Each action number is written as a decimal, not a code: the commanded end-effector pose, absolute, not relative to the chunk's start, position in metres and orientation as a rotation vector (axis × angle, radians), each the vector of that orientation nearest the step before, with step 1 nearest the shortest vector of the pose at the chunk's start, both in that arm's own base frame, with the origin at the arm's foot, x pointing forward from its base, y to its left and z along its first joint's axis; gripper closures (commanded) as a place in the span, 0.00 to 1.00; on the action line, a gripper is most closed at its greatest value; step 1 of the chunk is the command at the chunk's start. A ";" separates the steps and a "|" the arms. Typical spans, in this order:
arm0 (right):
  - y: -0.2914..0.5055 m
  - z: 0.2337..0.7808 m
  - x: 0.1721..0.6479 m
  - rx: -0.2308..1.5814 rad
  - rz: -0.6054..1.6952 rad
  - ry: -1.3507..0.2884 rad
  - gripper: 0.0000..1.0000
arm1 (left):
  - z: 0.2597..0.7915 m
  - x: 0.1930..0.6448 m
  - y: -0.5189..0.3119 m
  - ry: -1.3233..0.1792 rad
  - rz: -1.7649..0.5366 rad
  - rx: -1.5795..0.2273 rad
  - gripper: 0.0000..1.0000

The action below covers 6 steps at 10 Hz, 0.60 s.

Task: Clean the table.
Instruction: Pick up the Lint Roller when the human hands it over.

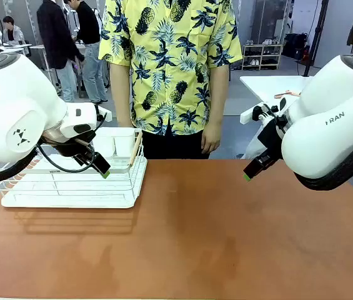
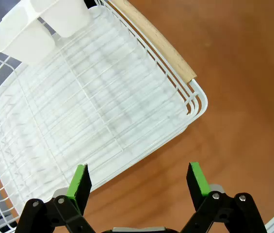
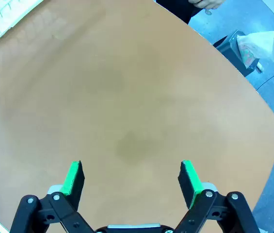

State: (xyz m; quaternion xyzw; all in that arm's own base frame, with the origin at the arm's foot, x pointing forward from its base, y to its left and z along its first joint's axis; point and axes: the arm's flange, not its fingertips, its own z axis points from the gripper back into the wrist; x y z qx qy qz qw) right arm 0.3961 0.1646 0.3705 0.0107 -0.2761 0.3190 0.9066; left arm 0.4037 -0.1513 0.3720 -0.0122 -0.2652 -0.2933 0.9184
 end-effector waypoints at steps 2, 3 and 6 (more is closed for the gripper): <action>0.165 0.370 0.396 0.022 0.658 -0.570 0.00 | 0.372 0.404 -0.152 -0.545 -0.604 -0.025 0.00; 0.165 0.370 0.396 0.022 0.658 -0.570 0.00 | 0.372 0.404 -0.152 -0.545 -0.604 -0.025 0.00; 0.165 0.370 0.396 0.022 0.658 -0.570 0.00 | 0.372 0.404 -0.152 -0.545 -0.604 -0.025 0.00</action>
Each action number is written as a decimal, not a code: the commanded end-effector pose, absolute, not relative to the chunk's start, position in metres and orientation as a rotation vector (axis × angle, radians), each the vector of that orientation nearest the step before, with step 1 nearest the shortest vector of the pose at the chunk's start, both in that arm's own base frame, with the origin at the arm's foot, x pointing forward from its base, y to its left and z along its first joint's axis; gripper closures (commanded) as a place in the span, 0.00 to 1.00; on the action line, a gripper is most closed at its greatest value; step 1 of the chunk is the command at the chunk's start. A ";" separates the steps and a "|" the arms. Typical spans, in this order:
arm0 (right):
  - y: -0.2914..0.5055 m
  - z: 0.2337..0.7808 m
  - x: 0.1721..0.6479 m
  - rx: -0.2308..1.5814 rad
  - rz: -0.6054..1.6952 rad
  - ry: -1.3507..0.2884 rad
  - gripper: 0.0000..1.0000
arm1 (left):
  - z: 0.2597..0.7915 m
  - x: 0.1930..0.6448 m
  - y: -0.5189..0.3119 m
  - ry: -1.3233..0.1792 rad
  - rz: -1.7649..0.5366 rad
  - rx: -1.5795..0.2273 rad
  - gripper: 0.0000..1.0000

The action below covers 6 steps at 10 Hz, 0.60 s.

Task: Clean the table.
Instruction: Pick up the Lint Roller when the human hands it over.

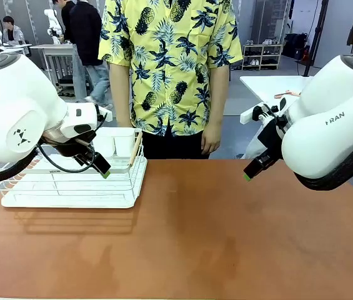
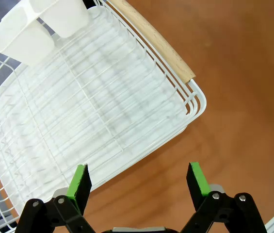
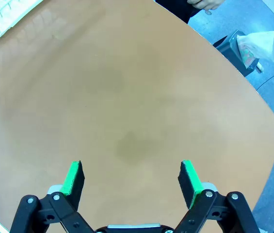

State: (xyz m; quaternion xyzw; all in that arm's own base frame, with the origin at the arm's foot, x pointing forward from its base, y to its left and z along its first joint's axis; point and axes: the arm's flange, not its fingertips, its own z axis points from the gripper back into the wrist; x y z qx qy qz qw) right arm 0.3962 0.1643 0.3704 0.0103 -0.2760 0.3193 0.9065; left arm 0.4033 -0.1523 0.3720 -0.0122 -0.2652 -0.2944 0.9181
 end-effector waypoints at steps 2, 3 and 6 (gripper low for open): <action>0.165 0.370 0.396 0.022 0.658 -0.570 0.00 | 0.372 0.404 -0.152 -0.545 -0.604 -0.025 0.00; 0.165 0.370 0.396 0.022 0.658 -0.570 0.00 | 0.372 0.404 -0.152 -0.545 -0.604 -0.025 0.00; 0.140 0.456 0.403 0.208 0.617 -0.536 0.00 | 0.464 0.433 -0.138 -0.440 -0.548 -0.203 0.00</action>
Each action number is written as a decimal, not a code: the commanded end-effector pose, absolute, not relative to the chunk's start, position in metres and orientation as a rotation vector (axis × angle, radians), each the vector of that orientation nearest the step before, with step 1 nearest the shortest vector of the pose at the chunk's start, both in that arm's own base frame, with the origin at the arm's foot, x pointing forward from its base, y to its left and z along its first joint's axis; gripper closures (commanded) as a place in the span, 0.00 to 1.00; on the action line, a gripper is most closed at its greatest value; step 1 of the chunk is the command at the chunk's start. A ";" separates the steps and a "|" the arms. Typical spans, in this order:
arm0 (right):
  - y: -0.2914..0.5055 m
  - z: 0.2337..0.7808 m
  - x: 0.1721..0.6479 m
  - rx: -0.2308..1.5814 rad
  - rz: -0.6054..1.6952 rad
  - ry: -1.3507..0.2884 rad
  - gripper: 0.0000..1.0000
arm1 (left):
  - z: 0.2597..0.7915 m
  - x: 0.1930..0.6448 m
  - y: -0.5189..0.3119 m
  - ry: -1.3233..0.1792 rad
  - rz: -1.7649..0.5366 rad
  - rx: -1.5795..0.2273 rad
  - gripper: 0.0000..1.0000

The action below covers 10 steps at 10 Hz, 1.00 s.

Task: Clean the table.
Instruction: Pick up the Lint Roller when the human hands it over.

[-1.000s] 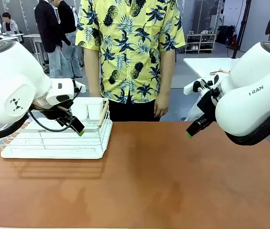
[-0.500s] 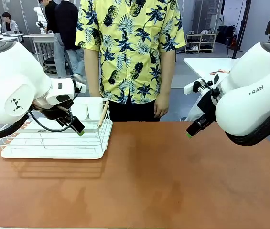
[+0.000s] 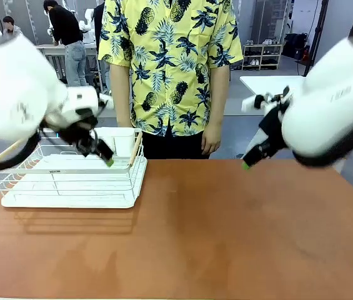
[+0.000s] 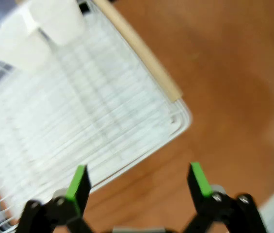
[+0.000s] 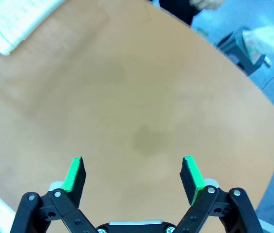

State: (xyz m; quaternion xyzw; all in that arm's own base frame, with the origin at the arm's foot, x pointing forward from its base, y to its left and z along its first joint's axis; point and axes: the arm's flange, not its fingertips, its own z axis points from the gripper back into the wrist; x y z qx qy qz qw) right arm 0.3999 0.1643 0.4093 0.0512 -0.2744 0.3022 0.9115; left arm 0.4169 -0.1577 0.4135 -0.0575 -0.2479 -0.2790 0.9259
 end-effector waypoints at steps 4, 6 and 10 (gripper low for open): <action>0.026 0.534 0.421 0.932 0.405 -0.382 0.00 | 0.561 0.426 0.001 -0.216 -0.247 -0.809 0.00; -0.060 0.531 0.405 1.217 0.221 -0.358 0.00 | 0.549 0.391 0.094 -0.289 -0.060 -1.060 0.00; -0.168 0.463 0.348 1.410 -0.050 -0.480 0.00 | 0.469 0.300 0.212 -0.433 0.320 -1.272 0.00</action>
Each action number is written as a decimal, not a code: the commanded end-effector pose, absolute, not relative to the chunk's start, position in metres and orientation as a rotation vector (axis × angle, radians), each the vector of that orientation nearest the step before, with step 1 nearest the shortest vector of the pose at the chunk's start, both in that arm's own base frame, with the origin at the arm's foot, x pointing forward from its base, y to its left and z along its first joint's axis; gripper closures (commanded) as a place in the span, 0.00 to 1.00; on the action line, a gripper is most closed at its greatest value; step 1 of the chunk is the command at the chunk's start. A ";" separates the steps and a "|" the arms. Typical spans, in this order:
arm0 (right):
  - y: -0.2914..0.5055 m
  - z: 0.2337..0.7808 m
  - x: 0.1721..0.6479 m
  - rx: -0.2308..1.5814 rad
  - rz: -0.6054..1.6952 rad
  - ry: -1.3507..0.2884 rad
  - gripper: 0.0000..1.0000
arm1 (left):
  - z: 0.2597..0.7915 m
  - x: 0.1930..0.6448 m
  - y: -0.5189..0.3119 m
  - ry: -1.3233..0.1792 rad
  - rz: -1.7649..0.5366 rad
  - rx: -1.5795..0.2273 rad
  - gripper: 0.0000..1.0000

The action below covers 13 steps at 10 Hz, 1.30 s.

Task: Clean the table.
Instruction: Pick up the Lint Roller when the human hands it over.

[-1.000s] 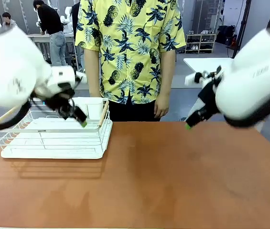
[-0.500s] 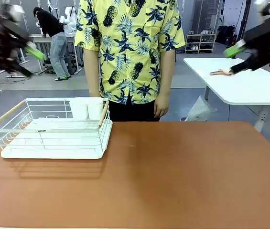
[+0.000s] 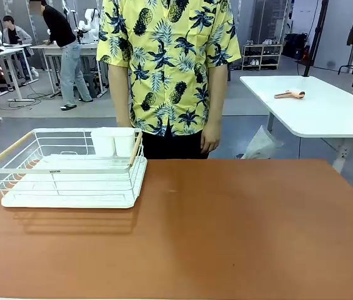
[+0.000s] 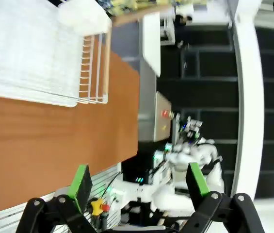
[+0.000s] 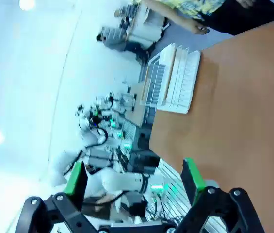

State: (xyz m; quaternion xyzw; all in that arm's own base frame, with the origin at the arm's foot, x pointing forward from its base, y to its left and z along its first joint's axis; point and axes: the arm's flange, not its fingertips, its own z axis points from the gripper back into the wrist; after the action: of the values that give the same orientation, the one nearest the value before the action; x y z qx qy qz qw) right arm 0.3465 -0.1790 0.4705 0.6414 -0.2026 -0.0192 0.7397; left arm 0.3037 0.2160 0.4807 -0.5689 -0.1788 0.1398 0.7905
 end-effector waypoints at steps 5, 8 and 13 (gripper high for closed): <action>-0.184 0.425 0.337 1.390 -0.151 -0.466 0.00 | 0.451 0.291 0.230 -0.461 0.427 -1.273 0.00; -0.191 0.426 0.336 1.425 -0.155 -0.448 0.00 | 0.423 0.270 0.242 -0.436 0.482 -1.283 0.00; -0.191 0.426 0.336 1.425 -0.155 -0.448 0.00 | 0.423 0.270 0.242 -0.436 0.482 -1.283 0.00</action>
State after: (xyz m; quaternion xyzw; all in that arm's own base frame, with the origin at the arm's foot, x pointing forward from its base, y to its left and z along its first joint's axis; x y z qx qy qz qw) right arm 0.3356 -0.1911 0.4236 0.6441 -0.1991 -0.0751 0.7348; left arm 0.2743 0.2406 0.4230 -0.5850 -0.1995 0.2298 0.7518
